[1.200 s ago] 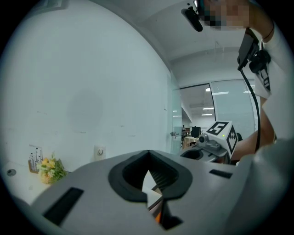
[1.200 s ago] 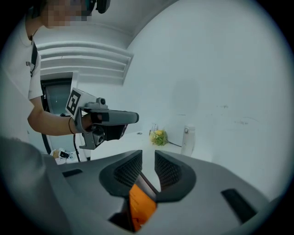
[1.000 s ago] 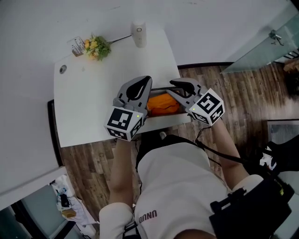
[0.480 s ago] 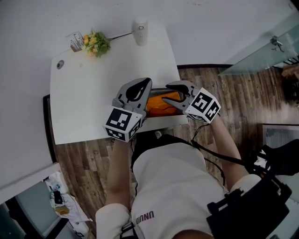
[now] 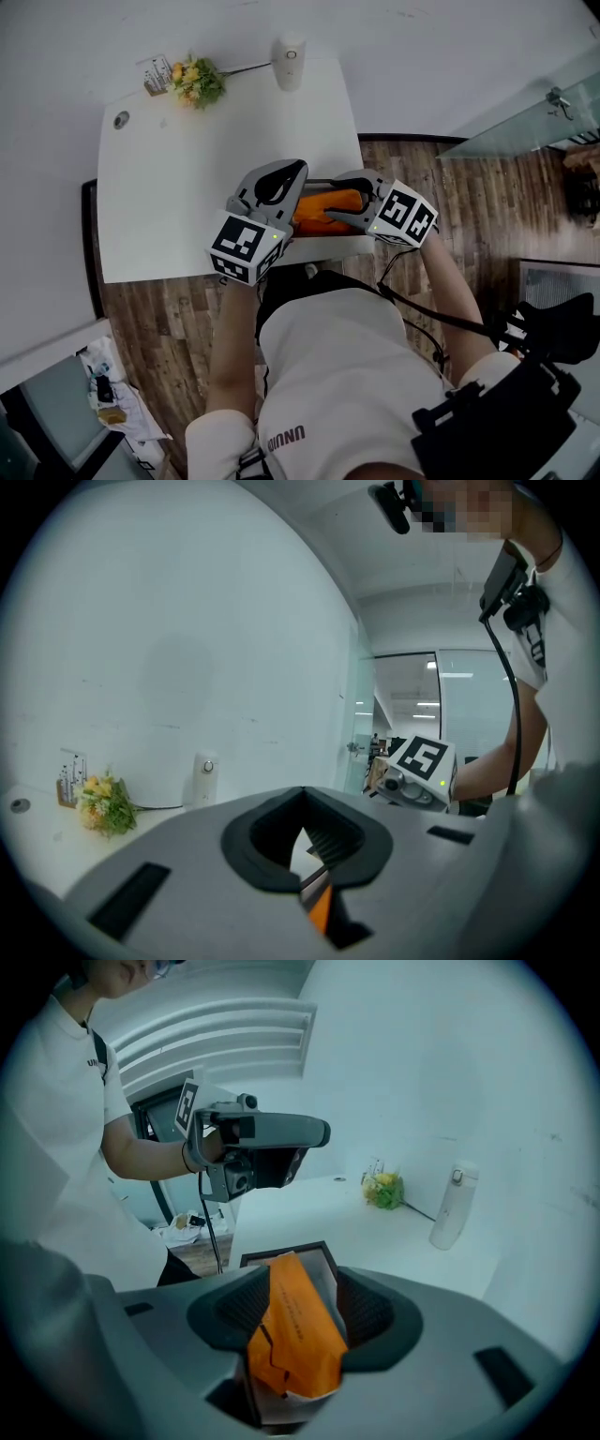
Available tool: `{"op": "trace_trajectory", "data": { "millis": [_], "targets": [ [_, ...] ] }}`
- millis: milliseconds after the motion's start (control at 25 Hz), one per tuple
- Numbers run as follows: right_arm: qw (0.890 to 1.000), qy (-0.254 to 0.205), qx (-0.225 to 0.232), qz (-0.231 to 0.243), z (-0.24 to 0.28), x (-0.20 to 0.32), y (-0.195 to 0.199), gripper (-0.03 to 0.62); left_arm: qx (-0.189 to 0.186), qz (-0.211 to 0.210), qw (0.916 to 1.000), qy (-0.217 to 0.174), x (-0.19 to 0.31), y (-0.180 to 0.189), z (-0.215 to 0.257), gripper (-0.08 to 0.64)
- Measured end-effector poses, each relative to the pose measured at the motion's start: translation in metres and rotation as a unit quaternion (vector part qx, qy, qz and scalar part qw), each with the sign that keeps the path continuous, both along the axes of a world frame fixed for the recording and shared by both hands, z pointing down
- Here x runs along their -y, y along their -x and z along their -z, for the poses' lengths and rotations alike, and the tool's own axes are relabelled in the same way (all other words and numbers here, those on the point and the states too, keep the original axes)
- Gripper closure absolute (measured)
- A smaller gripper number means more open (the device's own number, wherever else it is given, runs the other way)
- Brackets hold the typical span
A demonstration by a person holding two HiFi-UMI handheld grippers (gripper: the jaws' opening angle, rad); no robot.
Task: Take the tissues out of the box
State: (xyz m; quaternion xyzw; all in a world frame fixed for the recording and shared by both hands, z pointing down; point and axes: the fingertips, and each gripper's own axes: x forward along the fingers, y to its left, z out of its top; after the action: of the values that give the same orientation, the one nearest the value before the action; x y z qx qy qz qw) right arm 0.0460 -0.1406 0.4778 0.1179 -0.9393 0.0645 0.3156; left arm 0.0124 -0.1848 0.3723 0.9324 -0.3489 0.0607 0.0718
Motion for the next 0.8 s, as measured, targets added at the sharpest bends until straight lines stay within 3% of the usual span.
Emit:
{"op": "trace_trajectory", "data": {
  "millis": [800],
  "targets": [
    [0.995, 0.021, -0.08, 0.049, -0.038, -0.004, -0.005, 0.342, -0.004, 0.001, 0.9997, 0.023, 0.001, 0.003, -0.013, 0.548]
  ]
}}
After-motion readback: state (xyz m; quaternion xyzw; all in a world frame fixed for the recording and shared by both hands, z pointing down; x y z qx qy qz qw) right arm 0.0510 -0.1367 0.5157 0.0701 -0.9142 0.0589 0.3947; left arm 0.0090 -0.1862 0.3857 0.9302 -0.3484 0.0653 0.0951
